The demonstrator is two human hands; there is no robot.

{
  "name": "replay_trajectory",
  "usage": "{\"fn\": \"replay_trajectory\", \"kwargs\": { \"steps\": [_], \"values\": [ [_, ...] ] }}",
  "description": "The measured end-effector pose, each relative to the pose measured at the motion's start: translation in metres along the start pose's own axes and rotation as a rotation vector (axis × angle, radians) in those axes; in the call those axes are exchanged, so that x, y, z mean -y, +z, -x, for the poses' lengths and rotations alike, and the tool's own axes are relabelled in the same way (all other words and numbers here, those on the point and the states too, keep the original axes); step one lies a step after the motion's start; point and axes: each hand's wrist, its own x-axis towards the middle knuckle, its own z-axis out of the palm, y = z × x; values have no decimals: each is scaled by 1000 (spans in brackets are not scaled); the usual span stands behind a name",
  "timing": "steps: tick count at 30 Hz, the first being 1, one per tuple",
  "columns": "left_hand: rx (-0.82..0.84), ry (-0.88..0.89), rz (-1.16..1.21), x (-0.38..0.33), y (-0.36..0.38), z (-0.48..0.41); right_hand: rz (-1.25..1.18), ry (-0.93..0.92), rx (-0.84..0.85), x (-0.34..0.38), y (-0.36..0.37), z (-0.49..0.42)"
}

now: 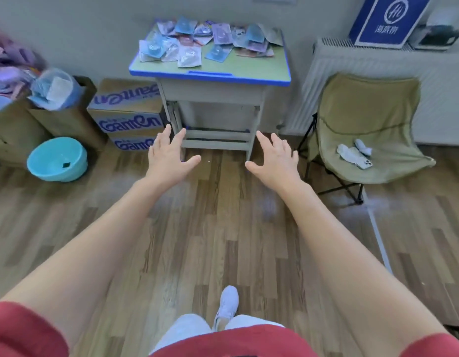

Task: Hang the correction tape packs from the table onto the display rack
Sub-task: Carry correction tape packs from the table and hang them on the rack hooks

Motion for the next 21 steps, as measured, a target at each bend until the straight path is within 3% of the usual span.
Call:
{"fn": "replay_trajectory", "kwargs": {
  "steps": [13, 21],
  "values": [
    [-31, -21, 79, 2, -19, -207, 38, -38, -26, 27, -19, -214],
    [5, 7, 127, 1, -36, -367, 23, 44, -44, 52, -35, -359]
  ]
}}
